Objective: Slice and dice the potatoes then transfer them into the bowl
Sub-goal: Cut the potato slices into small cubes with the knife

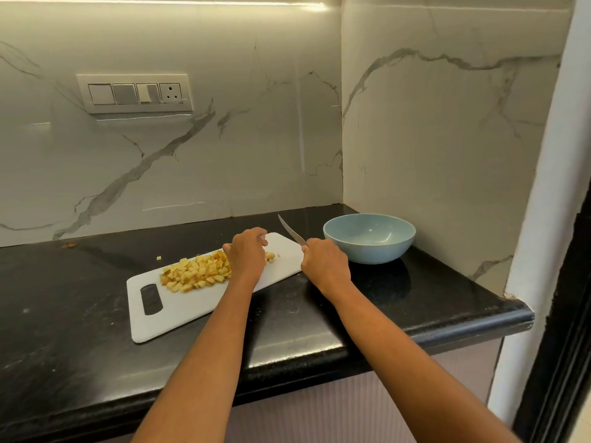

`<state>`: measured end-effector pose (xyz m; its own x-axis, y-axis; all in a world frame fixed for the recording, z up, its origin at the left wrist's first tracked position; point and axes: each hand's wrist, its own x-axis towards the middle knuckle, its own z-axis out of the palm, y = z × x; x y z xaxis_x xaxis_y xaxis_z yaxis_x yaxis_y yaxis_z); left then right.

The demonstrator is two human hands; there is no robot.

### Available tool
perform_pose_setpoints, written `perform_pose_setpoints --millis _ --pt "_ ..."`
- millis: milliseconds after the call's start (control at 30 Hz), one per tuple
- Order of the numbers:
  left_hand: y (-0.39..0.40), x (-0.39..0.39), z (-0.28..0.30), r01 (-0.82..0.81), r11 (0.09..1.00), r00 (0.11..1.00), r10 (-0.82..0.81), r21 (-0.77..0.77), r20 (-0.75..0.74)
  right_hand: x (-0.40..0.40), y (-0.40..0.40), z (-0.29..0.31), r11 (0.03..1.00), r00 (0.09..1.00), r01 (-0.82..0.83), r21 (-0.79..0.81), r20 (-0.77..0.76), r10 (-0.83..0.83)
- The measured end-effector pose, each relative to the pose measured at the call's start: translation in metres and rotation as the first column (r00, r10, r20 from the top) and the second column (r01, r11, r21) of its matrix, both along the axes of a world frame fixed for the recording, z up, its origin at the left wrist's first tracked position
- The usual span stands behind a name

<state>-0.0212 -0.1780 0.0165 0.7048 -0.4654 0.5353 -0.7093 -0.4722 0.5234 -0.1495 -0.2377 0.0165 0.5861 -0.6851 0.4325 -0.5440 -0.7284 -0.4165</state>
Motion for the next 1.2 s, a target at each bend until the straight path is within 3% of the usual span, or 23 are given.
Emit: perform_pose_setpoints --millis 367,500,700,800,933,1067,1200 --pt "-0.001 0.000 0.002 -0.007 0.998 0.999 0.005 -0.057 -0.036 0.007 -0.007 -0.005 0.998 0.998 0.006 -0.069 -0.055 -0.010" --pt "0.000 0.001 0.001 -0.010 0.995 0.999 0.005 -0.100 -0.048 0.008 -0.005 -0.001 0.990 0.998 0.050 -0.129 0.033 -0.046" --pt "0.011 -0.003 0.005 -0.165 0.969 0.981 0.143 -0.185 -0.129 0.049 -0.013 0.007 0.997 0.989 0.071 -0.014 0.131 -0.069" --pt "0.021 -0.004 0.008 -0.233 0.946 0.969 0.205 -0.224 -0.141 0.077 -0.020 0.005 0.990 0.991 0.132 -0.044 0.005 -0.132" --pt "0.056 0.010 -0.007 -0.404 0.905 0.900 0.368 -0.132 -0.232 0.086 -0.017 -0.014 0.973 0.949 0.193 -0.124 -0.227 -0.217" --pt "0.097 0.025 -0.010 -0.588 0.802 0.765 0.510 -0.105 -0.392 0.088 -0.014 -0.010 0.982 0.950 0.155 -0.111 -0.257 -0.180" --pt "0.108 0.029 -0.009 -0.548 0.833 0.770 0.468 -0.074 -0.434 0.085 -0.004 -0.004 0.984 0.941 0.151 -0.099 -0.291 -0.174"
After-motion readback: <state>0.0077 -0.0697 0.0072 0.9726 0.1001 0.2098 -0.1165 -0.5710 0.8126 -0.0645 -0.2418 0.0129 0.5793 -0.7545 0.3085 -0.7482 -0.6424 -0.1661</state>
